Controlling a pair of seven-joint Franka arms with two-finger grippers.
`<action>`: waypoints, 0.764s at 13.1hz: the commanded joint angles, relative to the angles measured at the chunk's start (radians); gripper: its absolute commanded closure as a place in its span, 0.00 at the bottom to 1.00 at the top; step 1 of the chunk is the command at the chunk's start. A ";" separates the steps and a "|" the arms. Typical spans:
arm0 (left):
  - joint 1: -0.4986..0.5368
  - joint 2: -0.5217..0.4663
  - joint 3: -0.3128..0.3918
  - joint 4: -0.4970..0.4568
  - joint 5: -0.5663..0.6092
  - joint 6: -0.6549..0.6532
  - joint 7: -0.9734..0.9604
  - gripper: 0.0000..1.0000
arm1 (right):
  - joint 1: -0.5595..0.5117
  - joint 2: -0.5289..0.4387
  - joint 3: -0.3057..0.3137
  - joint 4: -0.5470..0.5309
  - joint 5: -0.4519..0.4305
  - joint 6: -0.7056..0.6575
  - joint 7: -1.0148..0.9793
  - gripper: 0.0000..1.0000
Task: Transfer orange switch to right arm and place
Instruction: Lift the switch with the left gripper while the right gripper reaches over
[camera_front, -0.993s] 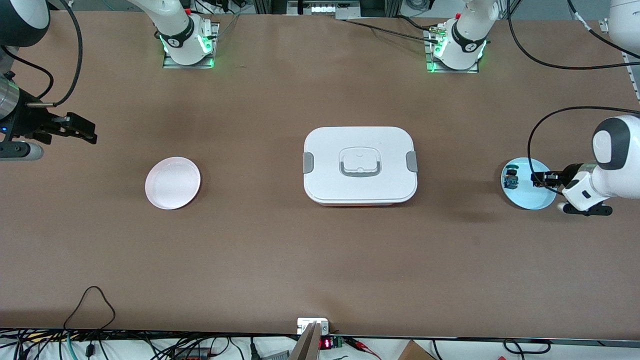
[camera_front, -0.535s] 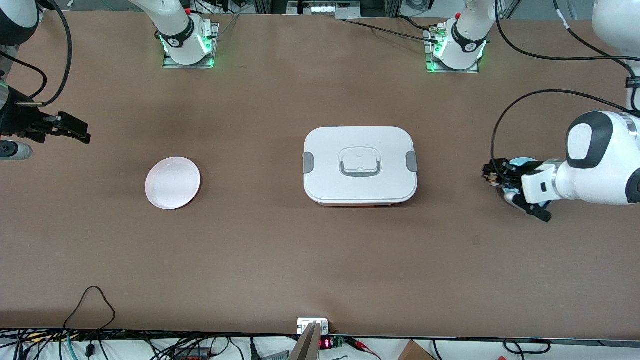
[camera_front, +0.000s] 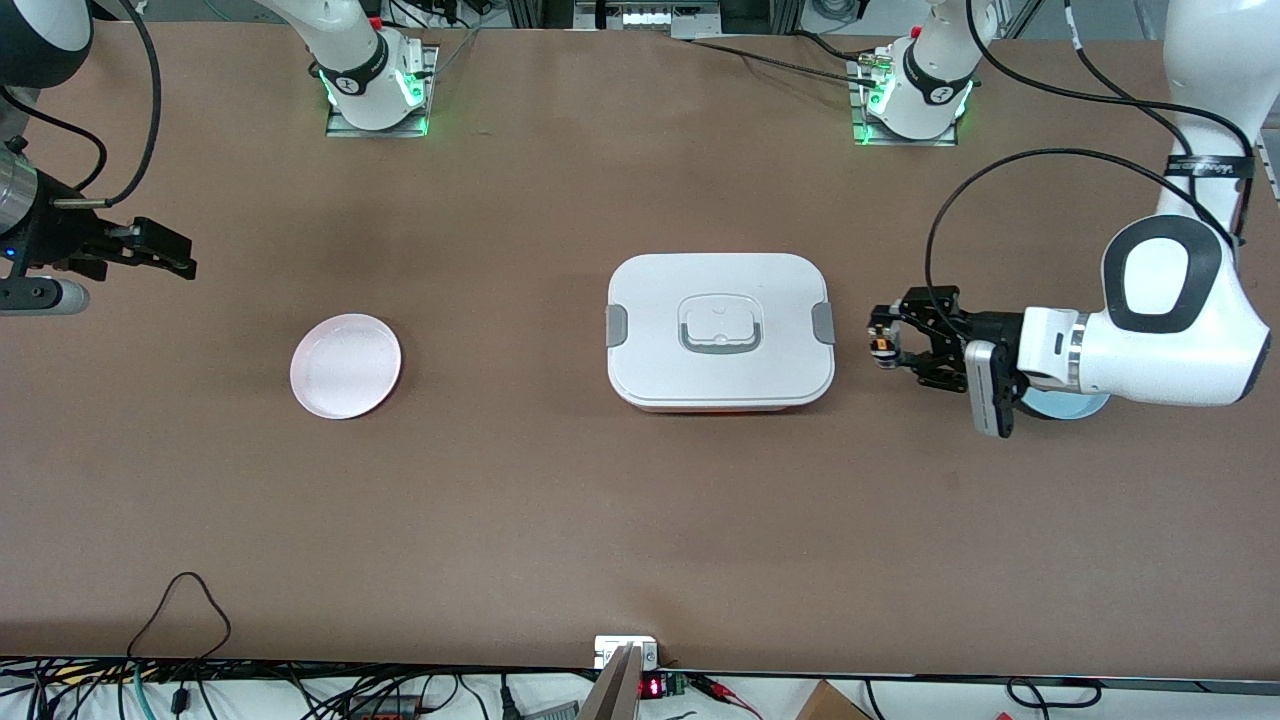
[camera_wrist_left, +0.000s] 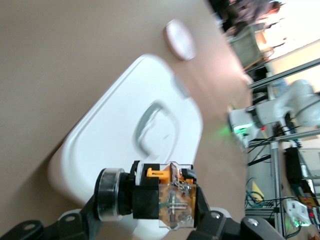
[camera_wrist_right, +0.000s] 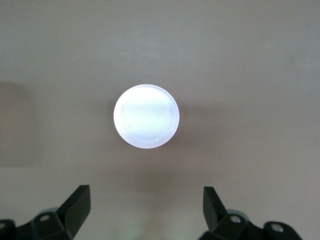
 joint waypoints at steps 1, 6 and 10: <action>-0.005 -0.006 -0.050 0.007 -0.101 0.038 0.145 0.92 | 0.000 -0.011 0.002 0.005 0.039 -0.020 -0.015 0.00; -0.062 -0.002 -0.091 0.006 -0.300 0.176 0.324 0.97 | 0.006 0.020 0.002 -0.007 0.356 0.002 -0.014 0.00; -0.126 0.001 -0.093 0.038 -0.385 0.236 0.327 0.98 | -0.008 0.016 0.002 -0.122 0.738 0.020 -0.014 0.00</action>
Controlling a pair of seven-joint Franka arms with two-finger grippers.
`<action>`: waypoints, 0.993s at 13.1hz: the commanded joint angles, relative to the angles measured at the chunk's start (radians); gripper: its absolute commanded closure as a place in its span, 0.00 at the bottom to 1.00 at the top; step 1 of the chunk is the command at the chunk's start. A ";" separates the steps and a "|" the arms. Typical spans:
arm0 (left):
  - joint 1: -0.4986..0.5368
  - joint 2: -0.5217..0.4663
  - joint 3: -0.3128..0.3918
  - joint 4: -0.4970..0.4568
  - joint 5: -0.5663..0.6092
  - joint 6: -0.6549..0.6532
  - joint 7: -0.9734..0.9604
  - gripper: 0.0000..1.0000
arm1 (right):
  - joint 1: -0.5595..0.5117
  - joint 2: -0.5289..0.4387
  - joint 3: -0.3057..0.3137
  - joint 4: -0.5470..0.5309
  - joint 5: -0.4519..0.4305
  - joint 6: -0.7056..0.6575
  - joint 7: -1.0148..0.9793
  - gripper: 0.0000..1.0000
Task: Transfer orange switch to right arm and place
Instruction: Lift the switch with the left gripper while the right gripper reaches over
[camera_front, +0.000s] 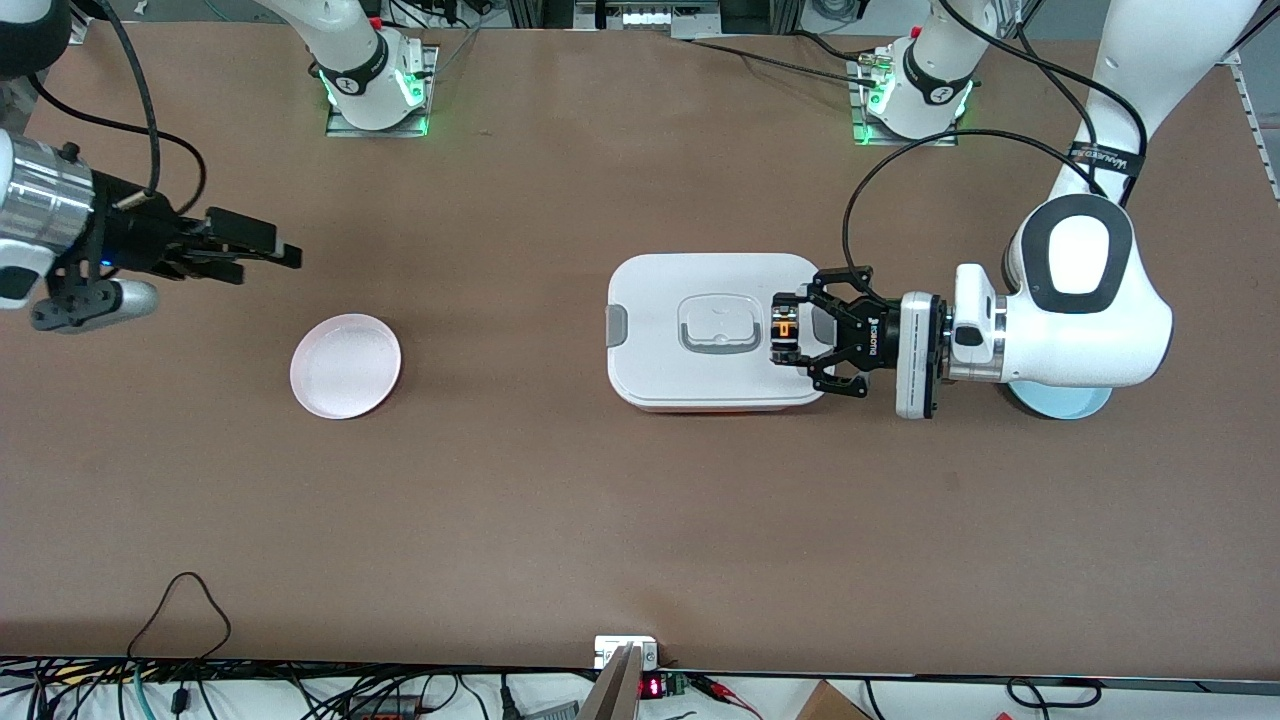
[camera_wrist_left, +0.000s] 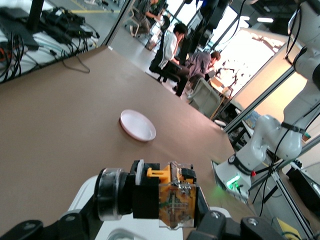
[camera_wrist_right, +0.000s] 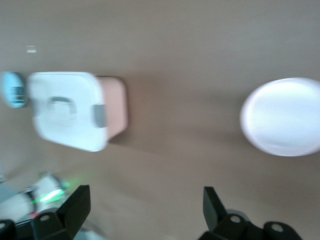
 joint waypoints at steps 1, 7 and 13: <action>-0.055 0.002 -0.001 0.030 -0.052 0.041 0.026 0.98 | -0.008 -0.009 0.001 -0.101 0.239 0.014 -0.014 0.00; -0.084 -0.001 -0.070 0.016 -0.061 0.087 0.133 1.00 | 0.015 0.037 0.001 -0.299 0.726 0.048 -0.014 0.00; -0.161 0.031 -0.078 -0.010 -0.109 0.140 0.236 1.00 | 0.110 0.120 0.001 -0.303 0.889 0.091 -0.102 0.00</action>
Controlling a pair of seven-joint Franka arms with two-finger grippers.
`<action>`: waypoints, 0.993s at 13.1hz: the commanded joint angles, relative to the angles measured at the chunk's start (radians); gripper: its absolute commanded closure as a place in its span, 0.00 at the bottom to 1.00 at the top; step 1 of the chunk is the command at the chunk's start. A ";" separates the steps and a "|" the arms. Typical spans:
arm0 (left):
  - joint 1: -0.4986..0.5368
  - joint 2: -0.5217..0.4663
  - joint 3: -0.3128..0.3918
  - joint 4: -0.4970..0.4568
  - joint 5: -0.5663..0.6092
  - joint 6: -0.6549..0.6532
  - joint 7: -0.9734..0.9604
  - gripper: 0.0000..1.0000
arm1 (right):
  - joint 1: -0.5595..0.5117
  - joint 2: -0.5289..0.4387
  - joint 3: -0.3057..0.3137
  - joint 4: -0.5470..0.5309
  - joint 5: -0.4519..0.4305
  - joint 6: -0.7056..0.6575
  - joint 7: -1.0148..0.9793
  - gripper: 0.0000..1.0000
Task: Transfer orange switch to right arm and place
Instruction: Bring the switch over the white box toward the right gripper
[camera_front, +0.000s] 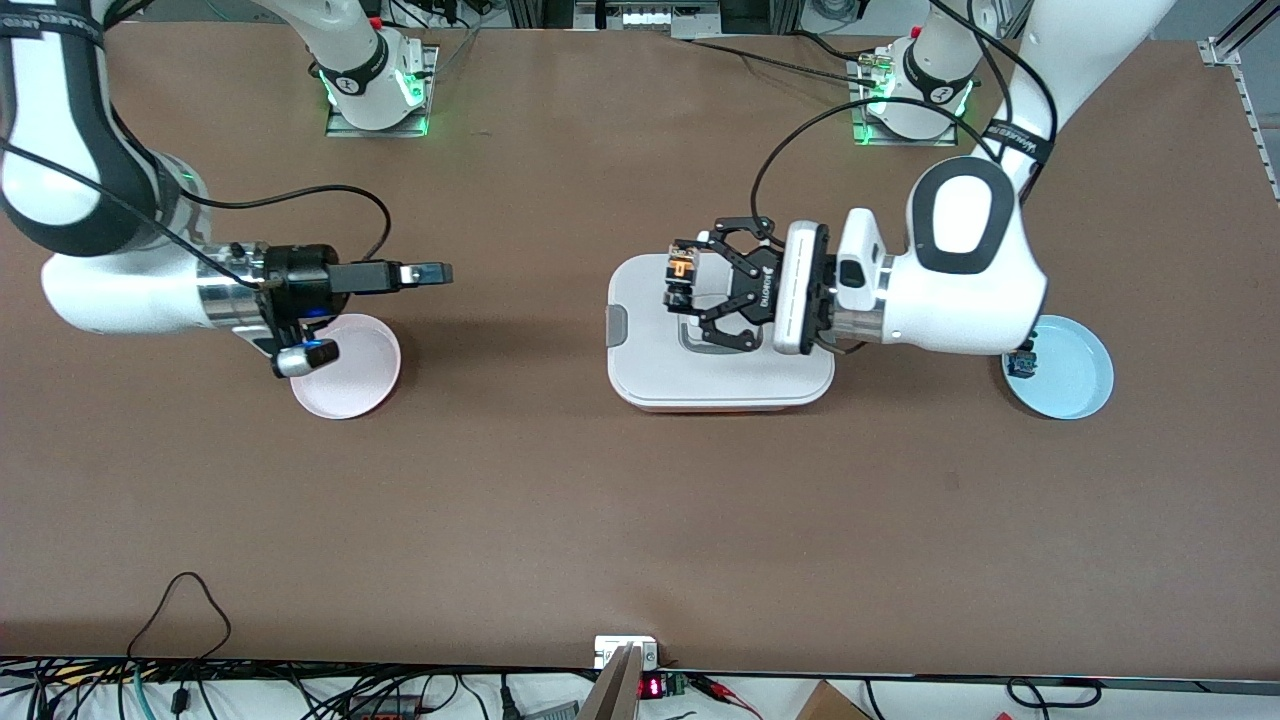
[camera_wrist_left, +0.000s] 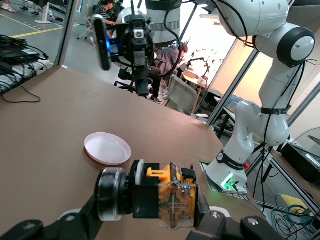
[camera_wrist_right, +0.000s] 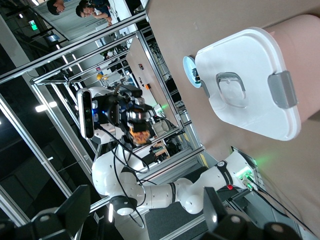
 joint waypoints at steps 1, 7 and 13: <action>-0.034 0.015 -0.005 -0.004 -0.057 0.069 0.051 1.00 | 0.051 0.018 -0.003 -0.012 0.073 0.039 -0.073 0.00; -0.039 0.018 -0.005 -0.007 -0.057 0.081 0.056 1.00 | 0.143 0.049 -0.003 -0.125 0.255 0.075 -0.237 0.00; -0.067 0.035 -0.007 -0.001 -0.060 0.132 0.057 1.00 | 0.220 0.104 -0.003 -0.122 0.410 0.080 -0.242 0.00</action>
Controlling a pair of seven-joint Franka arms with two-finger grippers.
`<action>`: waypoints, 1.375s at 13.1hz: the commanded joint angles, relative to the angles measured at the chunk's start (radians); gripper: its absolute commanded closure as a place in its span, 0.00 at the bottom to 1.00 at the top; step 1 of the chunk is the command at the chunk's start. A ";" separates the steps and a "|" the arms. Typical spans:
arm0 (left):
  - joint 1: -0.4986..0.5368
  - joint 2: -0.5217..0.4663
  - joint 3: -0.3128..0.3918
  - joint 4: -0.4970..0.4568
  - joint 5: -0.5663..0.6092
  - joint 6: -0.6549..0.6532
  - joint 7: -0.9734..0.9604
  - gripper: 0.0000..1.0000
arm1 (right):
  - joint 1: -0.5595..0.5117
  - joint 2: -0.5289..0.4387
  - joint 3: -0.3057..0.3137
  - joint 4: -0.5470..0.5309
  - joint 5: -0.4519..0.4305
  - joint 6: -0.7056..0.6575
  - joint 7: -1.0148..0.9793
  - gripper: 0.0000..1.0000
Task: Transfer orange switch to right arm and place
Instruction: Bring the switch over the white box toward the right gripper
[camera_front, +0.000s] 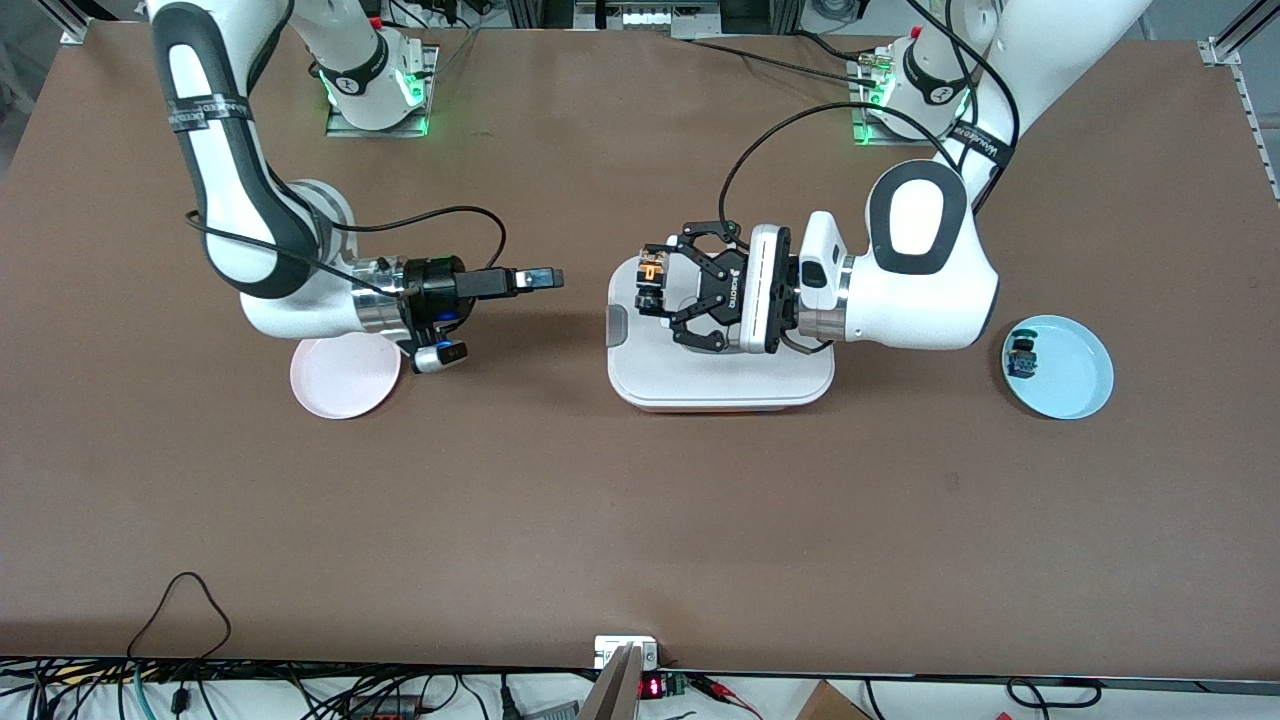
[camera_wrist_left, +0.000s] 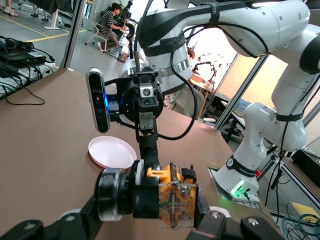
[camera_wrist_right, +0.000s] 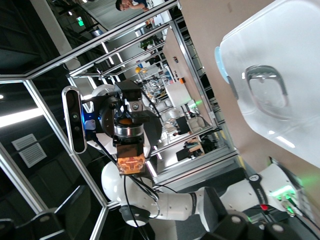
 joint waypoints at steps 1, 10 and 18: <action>-0.011 0.011 -0.006 0.006 -0.033 0.030 0.033 1.00 | 0.029 0.010 -0.006 -0.002 0.091 0.014 -0.017 0.00; -0.018 0.054 -0.003 0.012 -0.043 0.040 0.096 1.00 | 0.136 0.027 -0.006 0.017 0.244 0.089 -0.006 0.00; -0.014 0.048 -0.009 -0.001 -0.083 0.036 0.112 1.00 | 0.173 0.068 -0.006 0.019 0.241 0.110 -0.075 0.00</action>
